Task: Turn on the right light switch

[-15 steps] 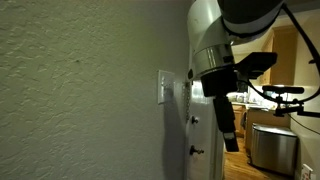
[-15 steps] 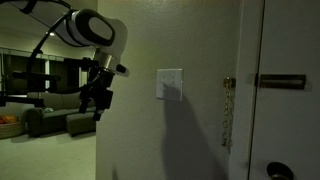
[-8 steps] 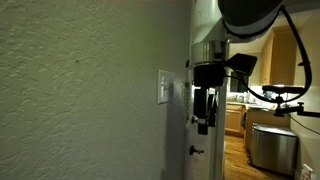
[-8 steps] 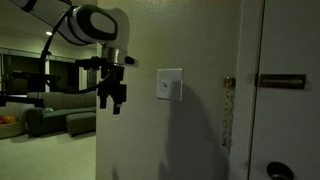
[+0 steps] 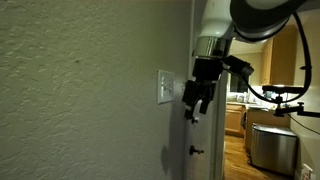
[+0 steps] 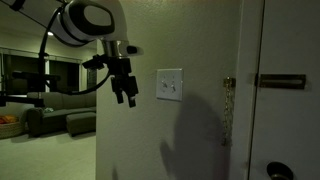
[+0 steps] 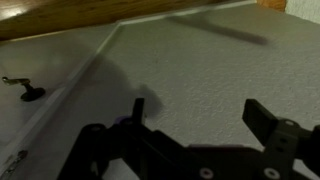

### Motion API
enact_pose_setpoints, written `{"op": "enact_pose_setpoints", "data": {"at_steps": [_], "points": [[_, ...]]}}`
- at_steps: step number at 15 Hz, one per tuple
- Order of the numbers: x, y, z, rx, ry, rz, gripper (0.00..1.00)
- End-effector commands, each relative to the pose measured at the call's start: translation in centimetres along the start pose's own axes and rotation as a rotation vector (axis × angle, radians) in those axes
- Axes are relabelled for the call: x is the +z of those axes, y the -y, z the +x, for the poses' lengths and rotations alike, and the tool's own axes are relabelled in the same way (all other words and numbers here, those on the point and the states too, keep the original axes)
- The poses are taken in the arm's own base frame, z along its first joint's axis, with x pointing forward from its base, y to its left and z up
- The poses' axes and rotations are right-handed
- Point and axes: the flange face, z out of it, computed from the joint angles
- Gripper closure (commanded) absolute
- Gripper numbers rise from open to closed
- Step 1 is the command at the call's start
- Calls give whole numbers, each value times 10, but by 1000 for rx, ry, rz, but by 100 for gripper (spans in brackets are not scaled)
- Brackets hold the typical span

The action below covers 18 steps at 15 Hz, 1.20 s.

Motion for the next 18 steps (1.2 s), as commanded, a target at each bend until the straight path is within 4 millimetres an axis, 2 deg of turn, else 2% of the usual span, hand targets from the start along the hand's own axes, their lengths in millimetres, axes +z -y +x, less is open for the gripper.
{"op": "enact_pose_setpoints", "data": {"at_steps": [1,9,13,18], "points": [[-2,-2,-1,10,-12,-6,0],[-6,-5,-4,31,-38,-13,0],[-26,-14,8,46,-124,-17,0],[-49,-36,20,17,-202,-17,0]]}}
